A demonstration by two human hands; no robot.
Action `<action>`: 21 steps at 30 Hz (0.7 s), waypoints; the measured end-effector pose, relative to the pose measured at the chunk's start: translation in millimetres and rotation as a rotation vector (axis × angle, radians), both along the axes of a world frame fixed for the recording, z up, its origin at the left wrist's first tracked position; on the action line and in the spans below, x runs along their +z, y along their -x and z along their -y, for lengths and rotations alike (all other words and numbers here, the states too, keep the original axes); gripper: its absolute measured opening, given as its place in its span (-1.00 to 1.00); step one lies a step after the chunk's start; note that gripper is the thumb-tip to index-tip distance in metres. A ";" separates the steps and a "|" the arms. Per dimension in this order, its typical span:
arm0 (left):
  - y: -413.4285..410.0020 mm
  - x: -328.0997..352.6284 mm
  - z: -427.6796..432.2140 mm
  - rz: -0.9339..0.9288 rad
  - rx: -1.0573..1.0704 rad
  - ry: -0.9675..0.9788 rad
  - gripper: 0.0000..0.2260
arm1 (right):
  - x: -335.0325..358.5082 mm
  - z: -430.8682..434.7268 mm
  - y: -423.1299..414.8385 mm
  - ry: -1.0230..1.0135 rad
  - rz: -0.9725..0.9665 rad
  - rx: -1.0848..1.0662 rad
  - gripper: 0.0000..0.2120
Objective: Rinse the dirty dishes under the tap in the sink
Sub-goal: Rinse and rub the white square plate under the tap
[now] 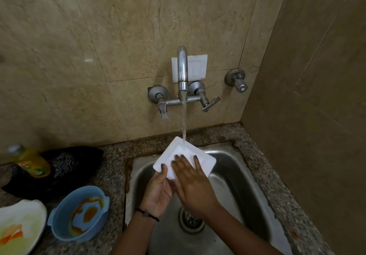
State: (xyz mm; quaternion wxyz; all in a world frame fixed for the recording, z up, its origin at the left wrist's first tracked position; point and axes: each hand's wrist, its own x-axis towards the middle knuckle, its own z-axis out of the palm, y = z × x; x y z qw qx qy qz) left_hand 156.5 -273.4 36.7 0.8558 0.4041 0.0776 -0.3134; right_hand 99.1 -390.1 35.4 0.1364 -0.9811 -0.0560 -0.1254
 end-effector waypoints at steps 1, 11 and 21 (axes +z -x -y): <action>1.5 -1.7 0.9 -0.007 -0.010 0.002 -0.56 | 5.1 0.9 -6.1 0.003 -0.021 0.030 -0.44; 4.0 -5.7 -3.4 0.072 -0.069 -0.033 -0.49 | 32.4 31.8 -34.4 -0.127 -0.158 0.019 -0.52; 2.9 1.3 7.4 -0.038 -0.060 -0.005 -0.51 | 55.0 46.9 -54.5 -0.507 -0.145 -0.347 -0.48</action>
